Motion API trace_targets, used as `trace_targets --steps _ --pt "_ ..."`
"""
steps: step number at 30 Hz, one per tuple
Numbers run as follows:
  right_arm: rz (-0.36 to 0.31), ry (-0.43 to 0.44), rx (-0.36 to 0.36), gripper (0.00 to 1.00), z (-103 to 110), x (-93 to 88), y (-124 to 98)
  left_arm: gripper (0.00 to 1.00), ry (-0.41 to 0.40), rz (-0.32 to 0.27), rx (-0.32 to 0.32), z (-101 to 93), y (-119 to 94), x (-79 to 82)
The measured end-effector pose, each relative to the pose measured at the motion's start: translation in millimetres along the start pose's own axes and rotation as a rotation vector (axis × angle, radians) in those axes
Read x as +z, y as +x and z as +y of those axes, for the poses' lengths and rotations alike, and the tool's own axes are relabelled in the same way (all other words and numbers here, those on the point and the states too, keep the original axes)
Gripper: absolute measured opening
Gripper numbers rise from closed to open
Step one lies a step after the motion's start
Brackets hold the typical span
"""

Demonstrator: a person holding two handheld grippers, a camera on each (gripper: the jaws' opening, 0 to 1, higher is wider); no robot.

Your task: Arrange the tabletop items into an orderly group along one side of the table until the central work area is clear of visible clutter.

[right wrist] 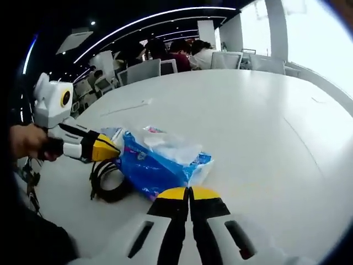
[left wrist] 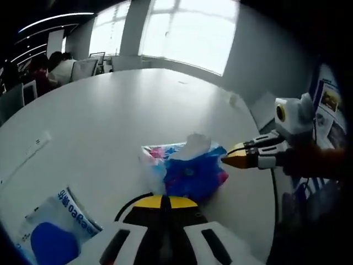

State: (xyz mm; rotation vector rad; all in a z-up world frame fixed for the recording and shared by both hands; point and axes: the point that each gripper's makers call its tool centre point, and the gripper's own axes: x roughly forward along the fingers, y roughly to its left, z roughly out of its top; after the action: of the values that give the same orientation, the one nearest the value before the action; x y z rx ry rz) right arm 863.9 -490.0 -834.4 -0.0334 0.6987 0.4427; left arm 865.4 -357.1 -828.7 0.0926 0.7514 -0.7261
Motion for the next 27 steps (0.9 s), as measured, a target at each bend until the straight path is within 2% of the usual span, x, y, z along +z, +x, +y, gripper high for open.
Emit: trace_targets --steps 7,14,27 --pt "-0.033 -0.033 -0.007 0.0 2 20.8 2 0.0 -0.024 -0.038 0.017 4.9 -8 7.9" --pt "-0.06 -0.069 -0.003 0.0 3 41.1 16 0.0 -0.05 -0.088 0.062 17.2 -16 18.2" --pt "-0.084 -0.122 0.015 0.0 22 59.8 36 0.0 -0.104 -0.115 0.141 35.1 -24 12.7"
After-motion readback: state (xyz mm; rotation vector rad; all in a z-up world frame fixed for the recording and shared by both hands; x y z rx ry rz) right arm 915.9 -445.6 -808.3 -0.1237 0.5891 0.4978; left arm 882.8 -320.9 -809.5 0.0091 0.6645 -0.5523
